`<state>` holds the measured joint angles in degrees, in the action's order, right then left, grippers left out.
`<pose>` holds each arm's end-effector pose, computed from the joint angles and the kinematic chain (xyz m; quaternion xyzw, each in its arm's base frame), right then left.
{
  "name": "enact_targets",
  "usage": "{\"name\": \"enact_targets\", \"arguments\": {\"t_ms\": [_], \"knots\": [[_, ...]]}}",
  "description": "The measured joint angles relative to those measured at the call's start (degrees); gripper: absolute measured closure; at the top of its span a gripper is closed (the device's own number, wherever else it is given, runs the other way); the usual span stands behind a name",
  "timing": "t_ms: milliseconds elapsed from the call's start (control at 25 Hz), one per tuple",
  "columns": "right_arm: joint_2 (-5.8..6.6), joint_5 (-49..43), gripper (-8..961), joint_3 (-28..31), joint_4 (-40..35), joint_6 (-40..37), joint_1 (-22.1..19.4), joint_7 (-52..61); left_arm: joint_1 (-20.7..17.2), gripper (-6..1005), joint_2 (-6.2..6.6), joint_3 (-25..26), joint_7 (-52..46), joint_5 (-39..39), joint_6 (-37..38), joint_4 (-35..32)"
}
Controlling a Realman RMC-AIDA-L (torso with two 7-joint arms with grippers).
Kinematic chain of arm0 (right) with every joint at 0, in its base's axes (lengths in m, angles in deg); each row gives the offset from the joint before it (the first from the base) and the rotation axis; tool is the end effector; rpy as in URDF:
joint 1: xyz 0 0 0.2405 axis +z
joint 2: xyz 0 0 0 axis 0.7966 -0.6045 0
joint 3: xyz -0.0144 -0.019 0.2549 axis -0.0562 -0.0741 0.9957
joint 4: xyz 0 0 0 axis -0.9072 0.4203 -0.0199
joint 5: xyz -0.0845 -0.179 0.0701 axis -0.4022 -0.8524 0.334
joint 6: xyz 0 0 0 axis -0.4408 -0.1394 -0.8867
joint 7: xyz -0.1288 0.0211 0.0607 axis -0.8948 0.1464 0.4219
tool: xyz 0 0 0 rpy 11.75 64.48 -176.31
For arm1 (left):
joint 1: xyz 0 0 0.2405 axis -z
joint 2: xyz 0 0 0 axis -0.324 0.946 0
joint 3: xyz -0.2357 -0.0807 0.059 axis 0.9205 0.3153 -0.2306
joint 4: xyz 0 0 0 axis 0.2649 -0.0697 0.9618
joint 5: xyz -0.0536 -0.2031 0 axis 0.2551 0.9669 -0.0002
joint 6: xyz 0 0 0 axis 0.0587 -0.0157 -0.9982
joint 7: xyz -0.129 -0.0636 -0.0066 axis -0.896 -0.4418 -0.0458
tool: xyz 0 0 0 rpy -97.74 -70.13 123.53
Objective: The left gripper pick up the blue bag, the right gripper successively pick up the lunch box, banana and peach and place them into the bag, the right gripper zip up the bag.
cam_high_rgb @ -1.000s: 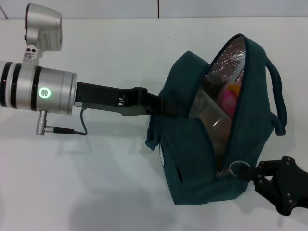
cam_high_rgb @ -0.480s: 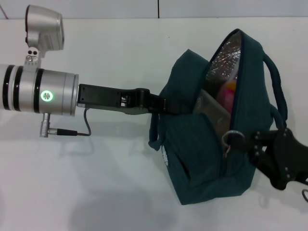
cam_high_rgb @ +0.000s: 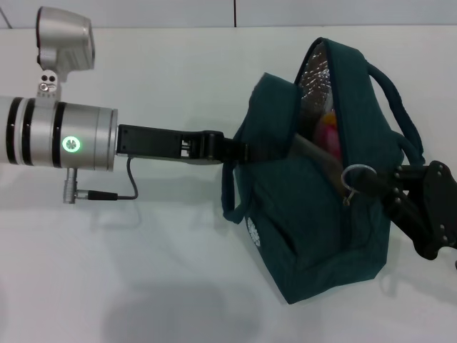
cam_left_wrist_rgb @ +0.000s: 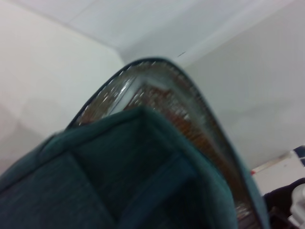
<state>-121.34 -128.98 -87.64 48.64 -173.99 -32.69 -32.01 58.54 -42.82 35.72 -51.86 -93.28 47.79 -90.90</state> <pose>0.2526 0.2434 -0.0124 -0.8454 0.1230 0.5076 0.1116 -0.1936 0.3367 -0.0246 0.8315 0.4881 0.2421 0.1087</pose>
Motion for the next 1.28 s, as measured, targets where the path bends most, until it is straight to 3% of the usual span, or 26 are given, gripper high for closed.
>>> {"name": "enact_targets", "arguments": {"t_ms": [360,560,680,880,1280], "knots": [[-0.01,0.2,937,-0.8,0.2,0.2,0.2,0.0,-3.2,883,-0.06,-0.2,8.9,7.9,1.4,0.6],[-0.01,0.3,937,-1.1,0.1,0.1,0.7,0.0,-7.0,652,-0.10,-0.2,18.1,17.8,6.4,1.9],[0.00,1.3,937,-1.2,0.1,0.0,0.7,0.0,-8.7,408,-0.08,-0.2,21.5,19.6,7.3,2.0],[-0.01,3.4,937,-1.2,0.1,-0.1,1.9,0.5,-10.7,204,-0.07,-0.2,28.4,23.1,11.6,4.1],[-0.05,4.1,937,-1.4,0.3,2.2,6.5,1.5,-13.6,114,-0.05,-1.2,41.1,20.6,13.4,8.7]]}}
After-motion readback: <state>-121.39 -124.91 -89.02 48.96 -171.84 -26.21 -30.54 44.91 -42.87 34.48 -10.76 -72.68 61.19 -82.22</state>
